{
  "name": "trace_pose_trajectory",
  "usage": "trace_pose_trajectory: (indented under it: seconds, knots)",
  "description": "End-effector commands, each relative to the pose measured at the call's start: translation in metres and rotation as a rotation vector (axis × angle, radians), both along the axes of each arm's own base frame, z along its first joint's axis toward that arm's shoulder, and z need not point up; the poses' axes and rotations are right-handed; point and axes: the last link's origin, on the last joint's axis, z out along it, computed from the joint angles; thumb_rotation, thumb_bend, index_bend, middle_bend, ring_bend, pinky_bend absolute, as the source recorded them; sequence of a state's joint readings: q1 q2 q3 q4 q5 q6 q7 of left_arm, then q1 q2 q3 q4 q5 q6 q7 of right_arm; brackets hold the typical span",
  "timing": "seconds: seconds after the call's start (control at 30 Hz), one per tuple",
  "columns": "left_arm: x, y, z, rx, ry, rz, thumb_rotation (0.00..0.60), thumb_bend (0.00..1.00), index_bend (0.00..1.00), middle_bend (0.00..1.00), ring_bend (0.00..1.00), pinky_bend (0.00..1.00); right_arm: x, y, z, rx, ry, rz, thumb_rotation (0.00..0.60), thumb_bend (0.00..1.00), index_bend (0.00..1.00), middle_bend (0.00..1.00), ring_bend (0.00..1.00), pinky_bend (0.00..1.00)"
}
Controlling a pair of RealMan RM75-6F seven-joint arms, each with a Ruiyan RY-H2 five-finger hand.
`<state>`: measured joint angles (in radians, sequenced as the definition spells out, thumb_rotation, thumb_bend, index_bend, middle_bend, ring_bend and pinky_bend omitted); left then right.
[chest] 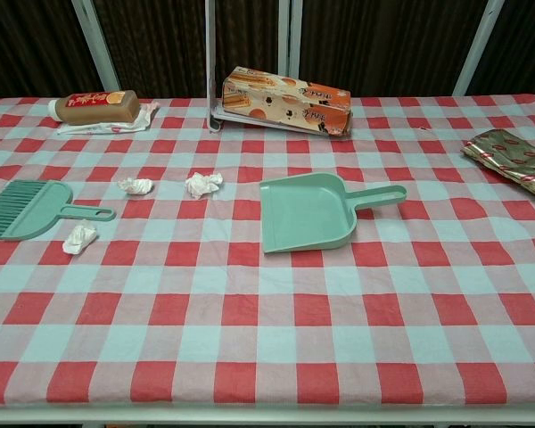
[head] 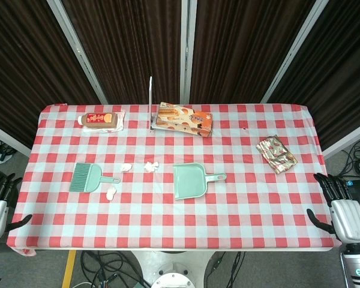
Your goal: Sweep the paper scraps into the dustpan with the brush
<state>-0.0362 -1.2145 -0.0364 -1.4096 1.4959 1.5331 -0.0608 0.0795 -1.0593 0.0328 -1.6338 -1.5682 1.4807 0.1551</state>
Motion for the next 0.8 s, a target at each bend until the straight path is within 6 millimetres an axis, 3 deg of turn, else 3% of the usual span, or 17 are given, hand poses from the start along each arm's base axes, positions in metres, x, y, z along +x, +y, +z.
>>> trace_pose_trajectory:
  seconds: [0.03,0.33,0.47,0.6,0.7,0.8]
  knots:
    - [0.0,0.0,0.0,-0.003,-0.001,0.002,0.6,0.09,0.12,0.06,0.03,0.04,0.0,0.0,0.0,0.0,0.0,0.0,0.6,0.25,0.0,0.08,0.0,0.0]
    - [0.005,0.009,0.002,-0.03,0.034,-0.004,0.6,0.09,0.12,0.06,0.03,0.04,0.0,-0.001,0.005,-0.009,0.005,-0.001,0.6,0.25,0.0,0.08,0.0,0.0]
    - [0.019,0.034,0.003,-0.05,0.052,-0.062,0.6,0.09,0.12,0.06,0.03,0.04,0.004,-0.007,0.008,-0.014,0.019,0.009,0.6,0.25,0.0,0.08,0.0,0.0]
    - [0.04,0.072,-0.003,-0.082,0.062,-0.144,0.6,0.09,0.16,0.08,0.08,0.08,0.007,-0.011,0.013,-0.024,0.032,0.017,0.6,0.24,0.0,0.07,0.0,0.0]
    - [0.055,0.099,-0.017,-0.127,0.06,-0.187,0.6,0.09,0.25,0.18,0.2,0.22,0.009,-0.012,0.016,-0.028,0.04,0.019,0.6,0.24,0.0,0.07,0.0,0.0]
    - [0.068,0.124,-0.035,-0.21,0.064,-0.205,0.6,0.09,0.36,0.27,0.34,0.44,0.01,-0.013,0.017,-0.03,0.045,0.019,0.6,0.24,0.0,0.07,0.0,0.0]
